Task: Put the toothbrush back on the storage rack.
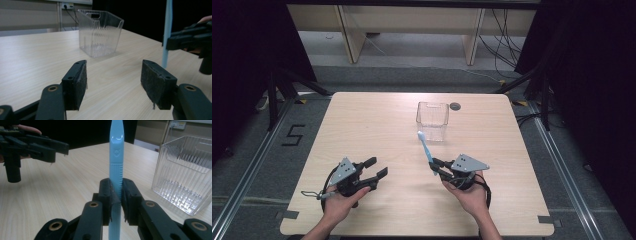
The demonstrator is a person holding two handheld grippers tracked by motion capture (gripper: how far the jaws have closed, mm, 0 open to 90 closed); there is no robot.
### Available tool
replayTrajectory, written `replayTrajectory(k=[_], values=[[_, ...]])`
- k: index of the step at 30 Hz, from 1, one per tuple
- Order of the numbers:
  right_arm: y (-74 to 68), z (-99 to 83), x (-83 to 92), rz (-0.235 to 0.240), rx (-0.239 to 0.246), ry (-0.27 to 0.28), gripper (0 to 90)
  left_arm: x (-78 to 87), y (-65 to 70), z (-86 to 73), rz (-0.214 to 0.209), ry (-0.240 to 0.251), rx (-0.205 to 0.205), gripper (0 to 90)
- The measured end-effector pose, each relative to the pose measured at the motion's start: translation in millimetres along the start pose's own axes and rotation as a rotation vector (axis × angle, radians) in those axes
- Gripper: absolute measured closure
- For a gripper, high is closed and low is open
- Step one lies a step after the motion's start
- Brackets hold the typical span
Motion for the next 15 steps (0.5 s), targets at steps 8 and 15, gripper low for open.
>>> replayTrajectory(k=[8,15], values=[[1.7,4.3,-2.8,-0.039,0.033,0.017,79.2,-20.4,28.6,29.0,-0.095,-0.007,-0.004,44.6],[0.0,7.8,-5.1,-0.066,-0.003,0.027,79.2,-41.1,41.6,44.3,-0.148,-0.006,-0.032,46.2]])
Point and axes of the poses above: each handheld gripper's, and its own axes: x roughly backward along the jaws, z roughly out of its top, y roughly to its right, the point moved 7 cm from there along -x, roughly forward along the jaws, and after that the axes turned 12 degrees about x, right-handed, at the moved point
